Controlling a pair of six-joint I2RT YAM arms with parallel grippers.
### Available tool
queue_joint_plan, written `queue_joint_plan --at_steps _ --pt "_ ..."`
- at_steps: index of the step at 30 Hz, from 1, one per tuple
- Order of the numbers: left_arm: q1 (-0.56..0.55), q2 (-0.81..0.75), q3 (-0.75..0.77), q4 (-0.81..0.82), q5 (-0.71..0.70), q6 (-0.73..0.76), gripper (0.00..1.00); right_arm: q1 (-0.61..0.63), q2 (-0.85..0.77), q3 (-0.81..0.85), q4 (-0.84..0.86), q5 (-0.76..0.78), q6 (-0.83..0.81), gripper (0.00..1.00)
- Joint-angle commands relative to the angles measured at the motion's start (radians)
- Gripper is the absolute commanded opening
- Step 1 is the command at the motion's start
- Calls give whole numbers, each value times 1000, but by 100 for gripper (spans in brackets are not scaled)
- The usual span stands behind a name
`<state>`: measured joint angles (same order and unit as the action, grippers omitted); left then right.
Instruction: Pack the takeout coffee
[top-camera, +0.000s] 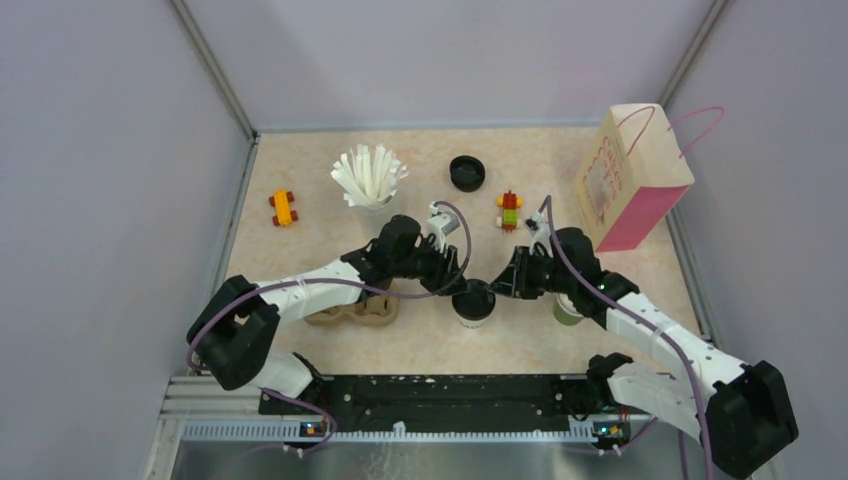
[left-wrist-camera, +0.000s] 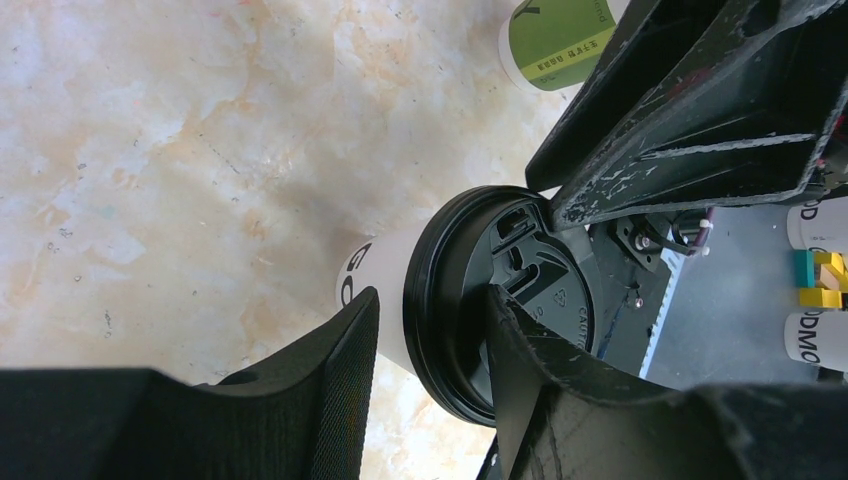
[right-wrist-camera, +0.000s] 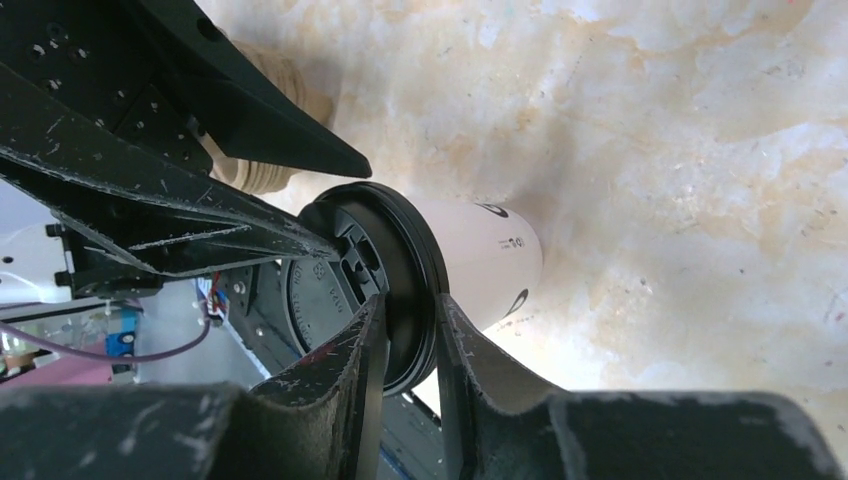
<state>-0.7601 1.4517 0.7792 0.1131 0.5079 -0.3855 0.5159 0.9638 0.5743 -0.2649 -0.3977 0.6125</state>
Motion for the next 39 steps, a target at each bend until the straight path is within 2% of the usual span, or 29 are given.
queue_joint_plan --at_steps 1,11,18,28,31,34,39 --pt "-9 11 -41 -77 -23 43 48 -9 -9 -102 61 -19 10 22" --pt "-15 12 -89 -78 -85 29 47 -11 -69 -346 114 85 107 19" --pt "-25 34 -96 -82 -125 27 46 -11 -68 -396 117 109 141 17" --pt "-35 -44 -144 -78 -158 -21 45 -11 -119 -466 171 130 199 15" --pt "-35 -98 -120 -83 -143 -33 48 -11 -156 -412 146 98 158 20" --pt "-34 -129 -61 -122 -139 -27 57 -10 -164 -233 18 134 85 26" --pt "-32 -127 23 -176 -145 -13 61 -10 -130 -18 -44 103 3 37"
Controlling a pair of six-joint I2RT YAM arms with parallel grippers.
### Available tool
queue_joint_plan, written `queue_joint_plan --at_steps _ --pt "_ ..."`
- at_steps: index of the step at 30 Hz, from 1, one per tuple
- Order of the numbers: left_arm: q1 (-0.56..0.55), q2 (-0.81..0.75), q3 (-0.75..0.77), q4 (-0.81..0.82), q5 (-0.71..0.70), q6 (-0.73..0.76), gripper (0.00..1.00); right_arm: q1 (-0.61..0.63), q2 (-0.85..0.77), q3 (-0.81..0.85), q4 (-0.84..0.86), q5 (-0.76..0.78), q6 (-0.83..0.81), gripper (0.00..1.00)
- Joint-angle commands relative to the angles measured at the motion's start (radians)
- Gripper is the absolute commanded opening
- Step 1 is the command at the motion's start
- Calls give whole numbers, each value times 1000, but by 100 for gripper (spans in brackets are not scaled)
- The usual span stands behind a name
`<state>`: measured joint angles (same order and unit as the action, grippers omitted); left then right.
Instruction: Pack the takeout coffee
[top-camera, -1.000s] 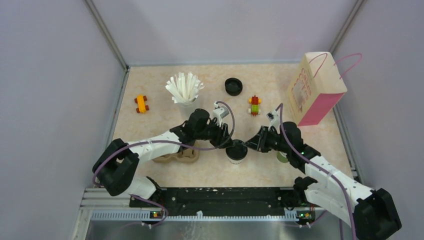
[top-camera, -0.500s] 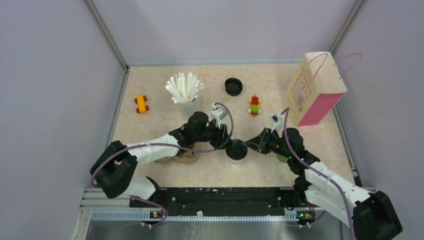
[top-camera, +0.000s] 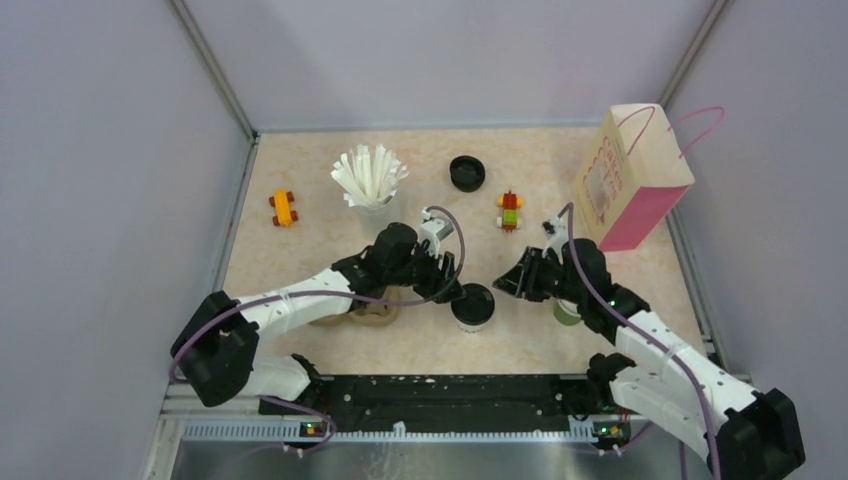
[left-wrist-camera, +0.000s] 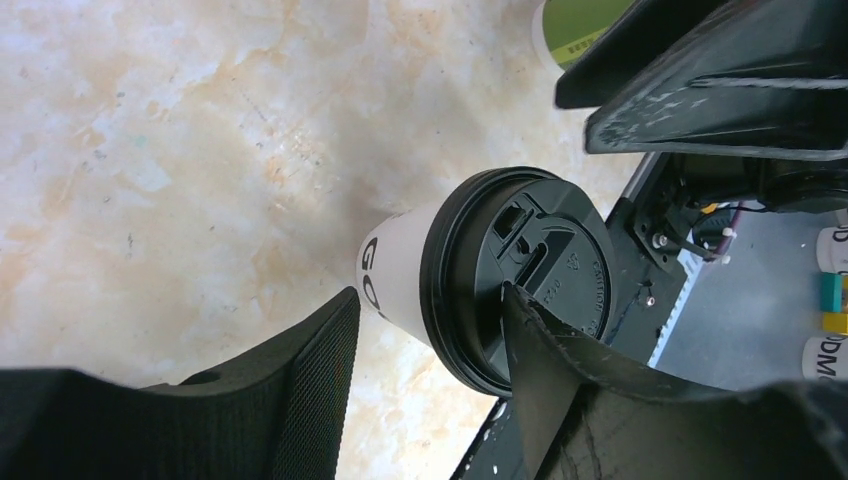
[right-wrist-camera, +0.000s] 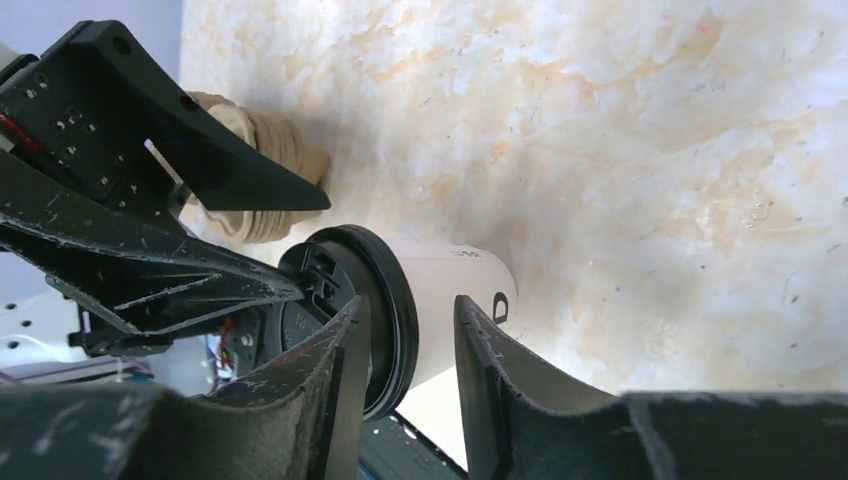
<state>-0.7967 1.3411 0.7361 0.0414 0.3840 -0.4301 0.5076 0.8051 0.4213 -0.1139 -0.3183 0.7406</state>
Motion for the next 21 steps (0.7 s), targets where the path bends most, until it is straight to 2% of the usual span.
queue_joint_plan --at_steps 1,4,8,11,15,21 --pt "4 -16 78 -109 -23 33 61 -3 41 166 -202 12 -136 39" --pt "7 -28 106 -128 -28 27 62 -3 58 236 -242 -6 -173 44" --pt "14 -78 124 -152 -35 15 68 -2 54 281 -307 -20 -195 44" --pt "19 -130 124 -162 -46 2 70 2 27 272 -302 -54 -169 34" --pt "22 -177 116 -190 -71 -10 64 47 -1 243 -239 -101 -113 21" --pt "30 -200 65 -205 -87 -36 53 143 53 233 -148 -69 -72 16"
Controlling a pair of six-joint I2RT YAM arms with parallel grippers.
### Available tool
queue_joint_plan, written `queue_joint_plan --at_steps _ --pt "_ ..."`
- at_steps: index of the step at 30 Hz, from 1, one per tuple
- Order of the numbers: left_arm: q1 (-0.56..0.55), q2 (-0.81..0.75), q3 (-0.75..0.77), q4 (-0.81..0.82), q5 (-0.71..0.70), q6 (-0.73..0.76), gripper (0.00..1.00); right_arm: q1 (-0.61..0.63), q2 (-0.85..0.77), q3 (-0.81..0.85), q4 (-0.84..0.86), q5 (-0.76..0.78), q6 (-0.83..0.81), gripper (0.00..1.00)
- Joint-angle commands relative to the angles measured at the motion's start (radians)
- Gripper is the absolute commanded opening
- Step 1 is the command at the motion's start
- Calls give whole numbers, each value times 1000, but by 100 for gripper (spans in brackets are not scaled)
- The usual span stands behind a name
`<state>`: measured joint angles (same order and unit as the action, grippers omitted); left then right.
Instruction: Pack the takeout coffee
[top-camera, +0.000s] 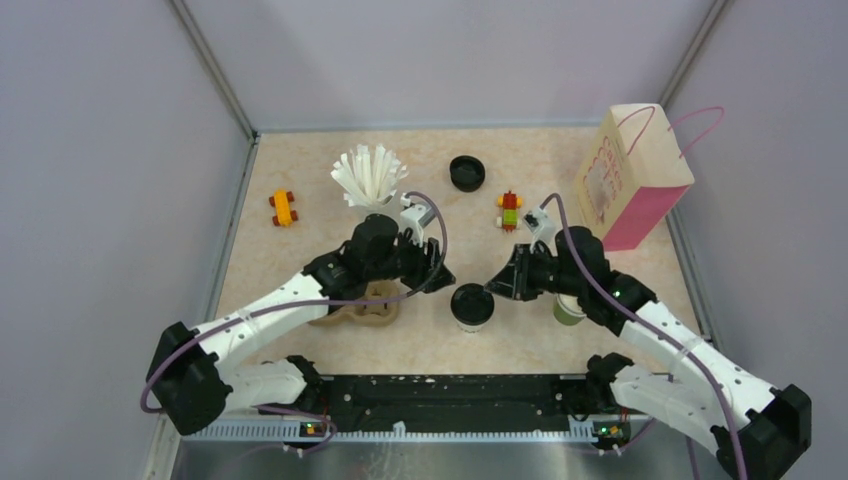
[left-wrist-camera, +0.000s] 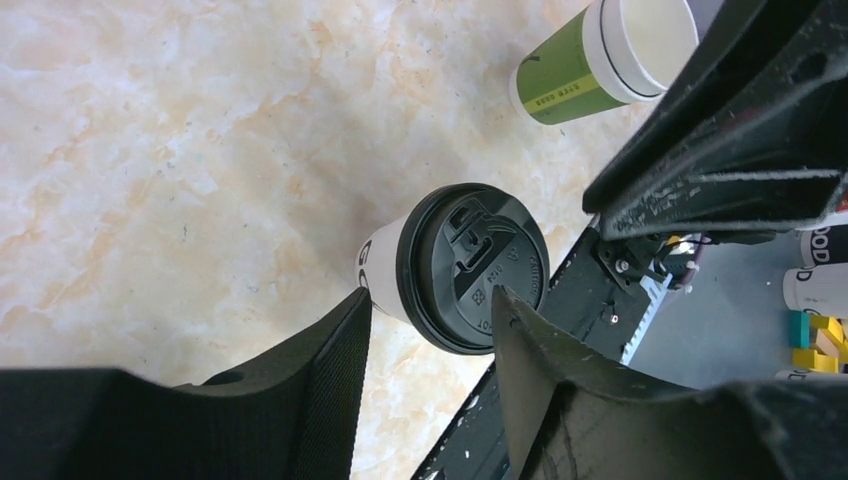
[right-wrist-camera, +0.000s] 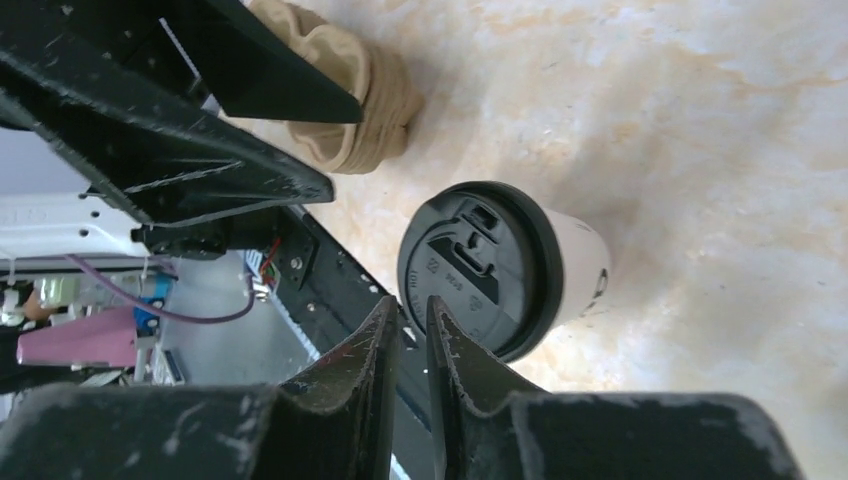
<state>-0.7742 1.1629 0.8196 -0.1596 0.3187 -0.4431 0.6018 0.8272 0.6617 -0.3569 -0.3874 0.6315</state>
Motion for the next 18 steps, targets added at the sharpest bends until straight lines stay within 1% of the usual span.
queue_joint_plan --at_steps 1,6,9,13,16,18 --pt "9 -21 -33 3 -21 -28 53 55 43 -13 116 -1 42 15" --pt "12 7 -81 52 2 -44 49 65 97 -59 185 -13 62 15" --pt "12 27 -113 102 25 -55 49 64 117 -115 220 -4 75 13" --pt "12 79 -169 193 118 -57 49 64 131 -208 260 5 86 13" --pt "12 115 -178 178 124 -60 47 64 122 -201 252 -5 87 13" --pt "11 100 -176 165 105 -57 46 64 104 -163 218 -4 78 13"
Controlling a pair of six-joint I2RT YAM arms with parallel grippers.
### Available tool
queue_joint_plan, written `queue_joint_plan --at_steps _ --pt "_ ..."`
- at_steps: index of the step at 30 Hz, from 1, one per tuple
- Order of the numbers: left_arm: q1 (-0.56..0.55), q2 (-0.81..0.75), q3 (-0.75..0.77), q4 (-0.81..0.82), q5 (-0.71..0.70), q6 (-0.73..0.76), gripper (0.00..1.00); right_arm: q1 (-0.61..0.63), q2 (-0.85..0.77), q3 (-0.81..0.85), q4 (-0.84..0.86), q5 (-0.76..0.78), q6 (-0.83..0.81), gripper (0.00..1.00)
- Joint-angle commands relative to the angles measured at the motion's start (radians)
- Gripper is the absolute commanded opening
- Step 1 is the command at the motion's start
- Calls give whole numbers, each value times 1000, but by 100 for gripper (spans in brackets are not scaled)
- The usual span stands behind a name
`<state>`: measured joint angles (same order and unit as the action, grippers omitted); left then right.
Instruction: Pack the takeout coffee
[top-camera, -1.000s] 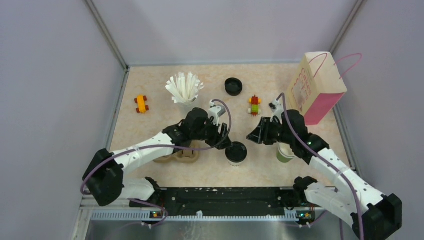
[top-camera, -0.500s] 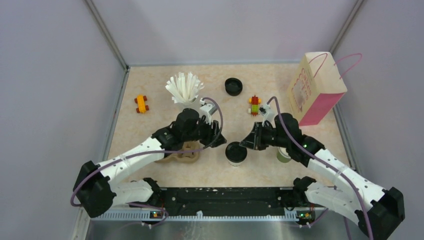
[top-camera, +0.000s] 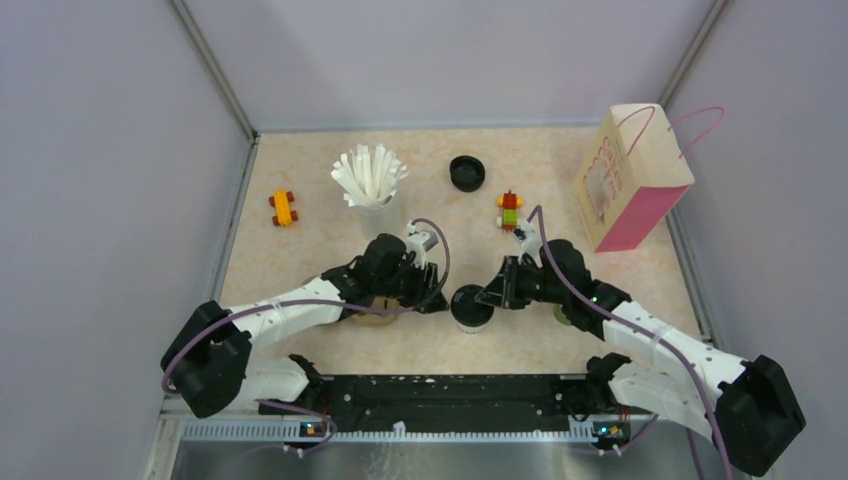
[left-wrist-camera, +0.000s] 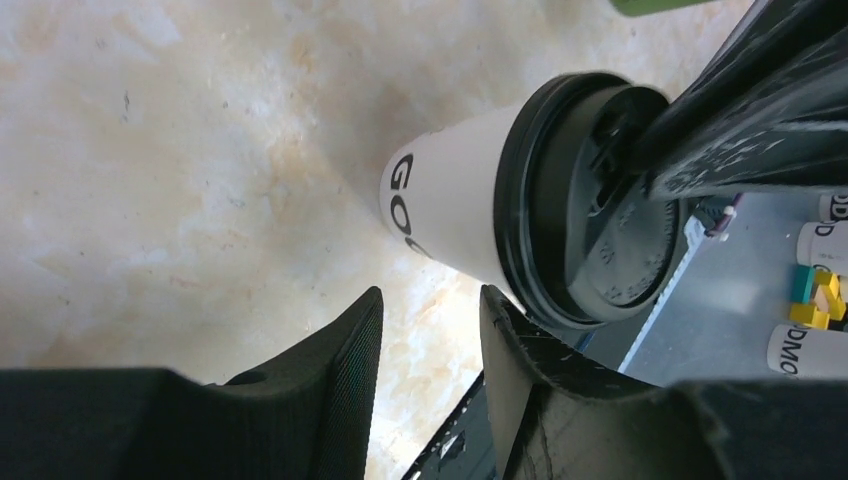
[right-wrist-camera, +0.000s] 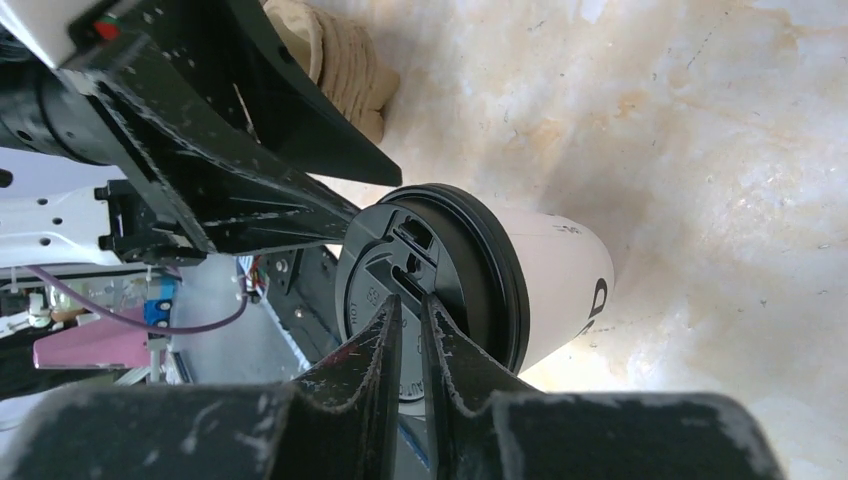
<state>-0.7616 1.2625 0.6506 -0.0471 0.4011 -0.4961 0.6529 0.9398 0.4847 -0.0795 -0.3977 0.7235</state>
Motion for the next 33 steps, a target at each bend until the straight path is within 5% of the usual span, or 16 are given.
queue_joint_plan --at_steps 1,8,13,25,33 --pt "-1 -16 -4 52 8 0 46 13 -18 40 -79 10 -19 13" --pt "-1 -114 138 -131 -97 68 52 14 -55 216 -194 -2 -43 19" --pt "-1 -160 139 -116 -147 82 55 14 -51 279 -299 64 -99 20" --pt "-1 -70 97 -2 46 44 61 10 86 372 -360 112 -270 49" --pt "-1 -12 61 94 90 11 60 -87 145 319 -290 -31 -365 45"
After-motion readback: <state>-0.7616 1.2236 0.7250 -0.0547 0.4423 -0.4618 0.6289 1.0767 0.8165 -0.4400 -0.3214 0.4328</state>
